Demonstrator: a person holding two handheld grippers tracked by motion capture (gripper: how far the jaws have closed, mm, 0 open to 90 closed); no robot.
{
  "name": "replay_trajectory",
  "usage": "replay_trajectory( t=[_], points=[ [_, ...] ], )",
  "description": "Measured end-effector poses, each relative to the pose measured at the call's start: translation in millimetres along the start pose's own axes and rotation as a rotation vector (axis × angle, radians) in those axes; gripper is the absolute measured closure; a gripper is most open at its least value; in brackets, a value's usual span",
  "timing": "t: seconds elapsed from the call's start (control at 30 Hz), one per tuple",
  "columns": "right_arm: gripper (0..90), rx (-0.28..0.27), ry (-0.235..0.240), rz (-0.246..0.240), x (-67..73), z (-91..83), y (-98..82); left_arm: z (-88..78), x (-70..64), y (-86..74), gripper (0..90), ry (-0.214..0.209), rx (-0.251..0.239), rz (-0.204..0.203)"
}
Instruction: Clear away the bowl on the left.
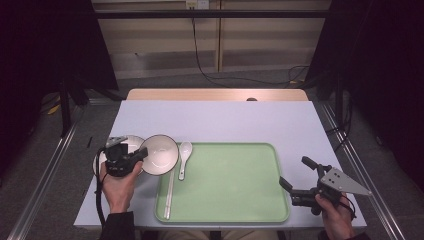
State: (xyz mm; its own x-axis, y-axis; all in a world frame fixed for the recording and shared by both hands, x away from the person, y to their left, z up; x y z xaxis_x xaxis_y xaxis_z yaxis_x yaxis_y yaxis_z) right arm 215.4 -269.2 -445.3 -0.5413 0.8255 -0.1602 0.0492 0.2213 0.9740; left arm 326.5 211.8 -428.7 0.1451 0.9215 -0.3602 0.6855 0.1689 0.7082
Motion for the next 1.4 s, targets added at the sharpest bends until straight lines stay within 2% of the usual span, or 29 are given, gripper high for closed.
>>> replay_trajectory(
  t=[0.2,0.3,0.43,0.63,0.8,1.07,1.2,1.3,1.4],
  points=[
    [0.5,-0.001,-0.001,-0.002,-0.1,-0.2,0.1,9.5,-12.3,-0.9,82.2,-0.046,0.027,0.029],
    [0.5,-0.002,0.002,-0.002,0.2,-0.1,0.2,11.5,-20.1,-2.6,82.2,-0.047,0.032,0.056],
    [0.5,-0.003,0.001,-0.002,0.2,0.0,0.2,15.5,-32.0,-1.0,82.2,-0.077,0.04,0.077],
    [0.5,-0.003,0.002,-0.002,0.3,0.2,0.2,28.2,-55.0,0.3,82.1,-0.121,0.069,0.142],
    [0.5,-0.003,0.002,-0.002,0.2,0.1,0.1,38.8,-67.5,-0.5,82.1,-0.146,0.095,0.155],
    [0.5,-0.001,0.0,-0.002,0.2,0.0,0.0,50.8,-82.8,1.2,82.1,-0.163,0.122,0.202],
    [0.5,0.002,0.002,-0.002,0.4,0.2,-0.2,55.6,-91.9,4.4,82.1,-0.186,0.131,0.195],
    [0.5,0.001,0.001,0.003,0.4,0.0,-0.1,59.6,-99.5,5.9,82.1,-0.186,0.138,0.188],
    [0.5,0.001,0.004,0.001,0.4,-0.1,-0.3,63.8,-106.7,5.9,82.0,-0.208,0.147,0.197]
  ],
)
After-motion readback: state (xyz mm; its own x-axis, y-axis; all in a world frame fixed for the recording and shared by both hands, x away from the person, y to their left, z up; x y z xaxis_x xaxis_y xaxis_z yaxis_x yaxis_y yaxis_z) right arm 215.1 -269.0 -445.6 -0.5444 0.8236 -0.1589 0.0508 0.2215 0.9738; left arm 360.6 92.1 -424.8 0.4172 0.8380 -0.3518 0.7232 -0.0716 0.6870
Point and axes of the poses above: each handheld gripper's, and its own axes: z roughly forward along the jaws, y roughly out of its top, x roughly to its left, the point moved 3 cm from there along z, roughly forward along the jaws, and after that the axes turned 10 degrees about -z, right-handed, at the moved point
